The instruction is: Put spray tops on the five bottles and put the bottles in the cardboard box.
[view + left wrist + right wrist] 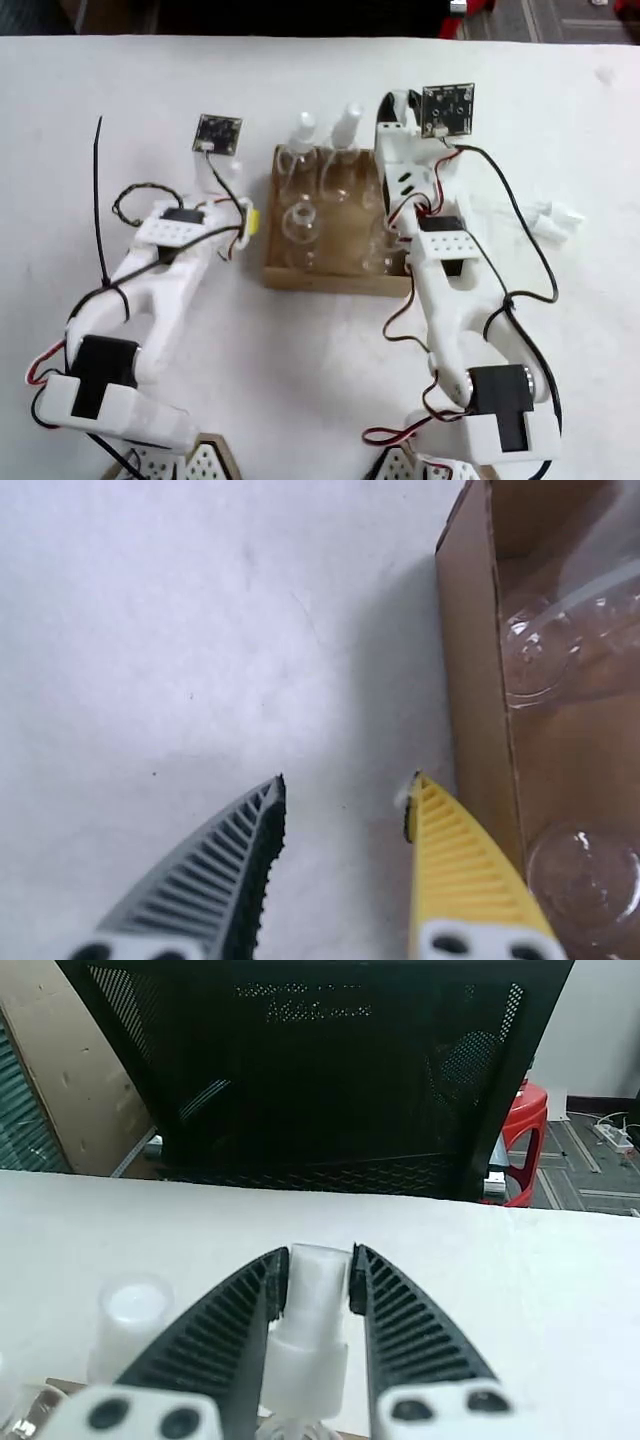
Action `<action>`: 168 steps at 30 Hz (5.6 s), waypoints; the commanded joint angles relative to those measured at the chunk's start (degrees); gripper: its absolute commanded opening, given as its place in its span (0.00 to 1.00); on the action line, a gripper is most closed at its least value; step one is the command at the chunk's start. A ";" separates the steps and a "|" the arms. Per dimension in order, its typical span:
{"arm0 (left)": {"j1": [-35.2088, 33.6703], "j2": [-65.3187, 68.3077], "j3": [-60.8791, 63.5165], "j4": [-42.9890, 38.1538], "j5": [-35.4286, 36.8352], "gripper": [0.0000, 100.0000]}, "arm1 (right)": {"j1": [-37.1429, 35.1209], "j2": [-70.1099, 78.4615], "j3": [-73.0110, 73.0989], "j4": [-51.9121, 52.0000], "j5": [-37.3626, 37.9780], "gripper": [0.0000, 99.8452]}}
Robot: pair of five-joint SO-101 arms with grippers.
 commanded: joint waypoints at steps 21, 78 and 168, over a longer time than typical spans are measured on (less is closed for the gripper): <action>0.66 -0.48 -3.52 -1.32 -0.88 0.19 | -0.57 -9.63 3.16 -0.92 -0.26 0.15; 0.66 -0.31 -3.52 -2.02 -0.88 0.19 | 38.20 45.85 -71.56 70.64 -38.95 0.15; 0.66 -0.40 -3.52 -1.85 -0.79 0.19 | -0.92 -18.59 -86.07 110.37 -5.01 0.02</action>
